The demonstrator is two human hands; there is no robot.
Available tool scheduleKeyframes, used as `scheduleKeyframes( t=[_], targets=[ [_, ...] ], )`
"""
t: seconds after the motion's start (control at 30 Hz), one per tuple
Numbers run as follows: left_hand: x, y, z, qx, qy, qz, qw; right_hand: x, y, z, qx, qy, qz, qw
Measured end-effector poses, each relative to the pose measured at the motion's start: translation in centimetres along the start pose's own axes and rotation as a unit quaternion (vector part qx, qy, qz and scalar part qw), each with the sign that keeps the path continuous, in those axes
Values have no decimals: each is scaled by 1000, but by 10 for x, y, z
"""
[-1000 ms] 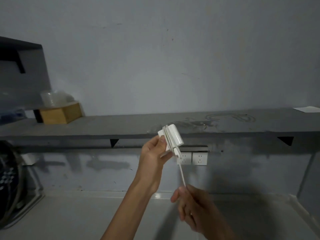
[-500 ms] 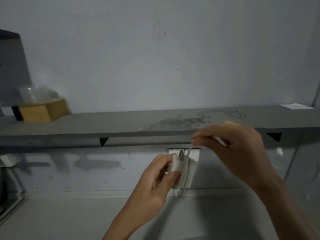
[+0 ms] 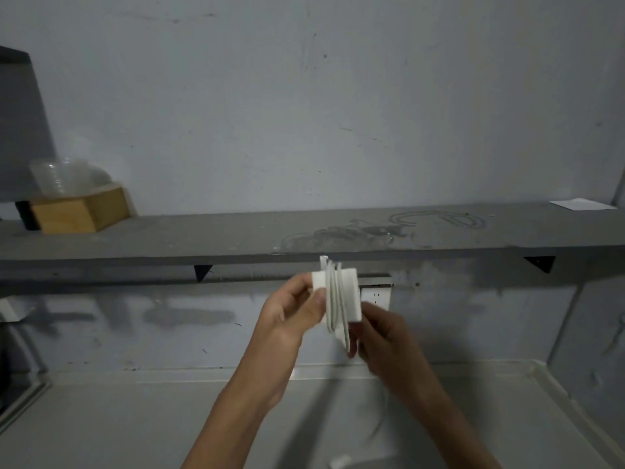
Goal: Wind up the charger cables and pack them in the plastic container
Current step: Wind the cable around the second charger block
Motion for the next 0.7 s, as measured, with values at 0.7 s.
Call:
scheduleKeyframes(
  t=[0.7],
  targets=[
    [27, -15, -10, -163, -85, -46, 982, 1, -83, 61, 288, 33, 230, 929]
  ],
)
Point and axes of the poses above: each hand's wrist, its own x-axis away from the middle knuckle, its own z-axis out of the back of the hand, y = z × x, the point moved 5 cm from there along -x, towards the middle knuckle, and after that the axes turned 8 degrees about z, right-handed, at the moved point
